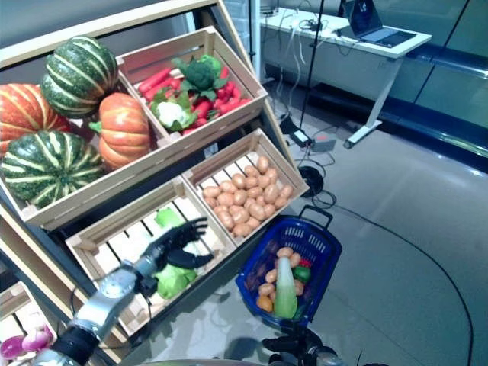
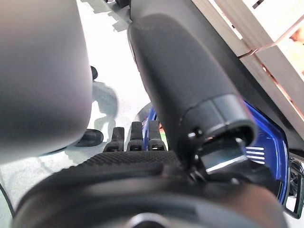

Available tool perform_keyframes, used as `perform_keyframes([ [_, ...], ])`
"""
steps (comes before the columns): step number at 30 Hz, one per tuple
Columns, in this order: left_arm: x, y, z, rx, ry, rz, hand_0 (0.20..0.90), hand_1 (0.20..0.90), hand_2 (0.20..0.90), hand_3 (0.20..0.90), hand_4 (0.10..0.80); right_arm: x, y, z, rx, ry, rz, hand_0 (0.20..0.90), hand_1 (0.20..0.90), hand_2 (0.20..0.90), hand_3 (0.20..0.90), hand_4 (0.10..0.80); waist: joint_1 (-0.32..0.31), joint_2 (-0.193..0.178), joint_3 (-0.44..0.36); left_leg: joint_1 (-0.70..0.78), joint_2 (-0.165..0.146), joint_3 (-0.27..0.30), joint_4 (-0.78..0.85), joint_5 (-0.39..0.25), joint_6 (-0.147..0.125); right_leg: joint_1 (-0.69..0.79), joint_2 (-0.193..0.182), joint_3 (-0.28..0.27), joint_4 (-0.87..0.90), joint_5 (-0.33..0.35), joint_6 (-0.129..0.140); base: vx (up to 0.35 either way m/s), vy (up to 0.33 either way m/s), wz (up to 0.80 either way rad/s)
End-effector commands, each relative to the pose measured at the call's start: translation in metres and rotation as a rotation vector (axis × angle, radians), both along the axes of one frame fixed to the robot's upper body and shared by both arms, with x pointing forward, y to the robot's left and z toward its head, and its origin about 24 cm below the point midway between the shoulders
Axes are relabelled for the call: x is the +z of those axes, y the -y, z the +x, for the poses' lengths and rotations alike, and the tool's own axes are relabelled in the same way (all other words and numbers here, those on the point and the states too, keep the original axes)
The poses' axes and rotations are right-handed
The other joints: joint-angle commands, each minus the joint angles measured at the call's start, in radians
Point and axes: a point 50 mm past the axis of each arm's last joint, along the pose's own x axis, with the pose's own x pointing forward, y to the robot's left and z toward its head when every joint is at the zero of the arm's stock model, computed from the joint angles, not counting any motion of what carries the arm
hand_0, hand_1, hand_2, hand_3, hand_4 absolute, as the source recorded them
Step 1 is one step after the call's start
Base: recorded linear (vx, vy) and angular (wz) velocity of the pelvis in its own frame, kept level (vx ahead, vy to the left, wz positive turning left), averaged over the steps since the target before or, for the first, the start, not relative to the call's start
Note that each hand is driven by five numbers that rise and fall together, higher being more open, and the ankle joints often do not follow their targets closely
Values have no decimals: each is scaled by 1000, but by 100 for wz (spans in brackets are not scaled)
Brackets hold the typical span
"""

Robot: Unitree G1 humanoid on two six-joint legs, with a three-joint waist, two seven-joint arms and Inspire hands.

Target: Put vegetables into the basket

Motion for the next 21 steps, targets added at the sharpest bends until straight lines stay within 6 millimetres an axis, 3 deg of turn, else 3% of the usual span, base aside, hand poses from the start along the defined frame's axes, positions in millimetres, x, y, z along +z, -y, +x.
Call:
perform_keyframes([
  [1, 57, -33, 27, -2, 254, 193, 900, 900, 900, 900, 800, -4, -6, -8, -3, 7, 9, 900, 900, 900, 900, 800, 2, -43, -20, -18, 14, -4, 2, -41, -35, -3, -51, -40, 5, 13, 29, 117, -8, 0],
  [4, 67, -55, 24, 47, 272, 341, 900, 900, 900, 900, 800, -4, 0, -18, -10, 6, -6, 900, 900, 900, 900, 800, 0, -39, -9, -31, 7, -12, 2, -33, -36, -11, -51, -41, 5, 15, 28, 68, 17, 3],
  [8, 78, -69, 30, 65, 350, 581, 900, 900, 900, 900, 800, 0, 11, -11, 5, 37, -30, 900, 900, 900, 900, 800, -5, -27, 36, -80, -4, -32, 9, -12, -38, -53, -52, -31, 5, 27, 19, -80, 61, 7],
  [10, 100, -81, 35, 92, 450, 755, 900, 900, 900, 900, 800, 7, 22, 4, 10, 94, -45, 900, 900, 900, 900, 800, -7, -15, 91, -129, -15, -34, 22, -4, -36, -97, -56, -22, 11, 34, 13, -173, 67, 5],
  [12, 109, -86, 38, 98, 486, 838, 900, 900, 900, 900, 800, 10, 26, 11, 11, 119, -46, 900, 900, 900, 900, 800, -10, -11, 115, -148, -16, -31, 26, 0, -36, -116, -57, -20, 18, 34, 10, -169, 30, -1],
  [15, 141, -92, 50, 91, 594, 1068, 900, 900, 900, 900, 800, 27, 32, 46, 3, 239, -41, 900, 900, 900, 900, 800, -17, -1, 217, -287, -19, -37, 110, 16, -43, -253, -61, -26, 134, 14, -9, -269, 6, 9],
  [21, 173, -91, 59, 110, 748, 1290, 900, 900, 900, 900, 800, 48, 40, 82, -86, 384, -32, 900, 900, 900, 900, 800, -15, -3, 303, -463, -12, -53, 253, 8, -50, -413, -70, -31, 278, -23, -26, -122, -21, 10],
])
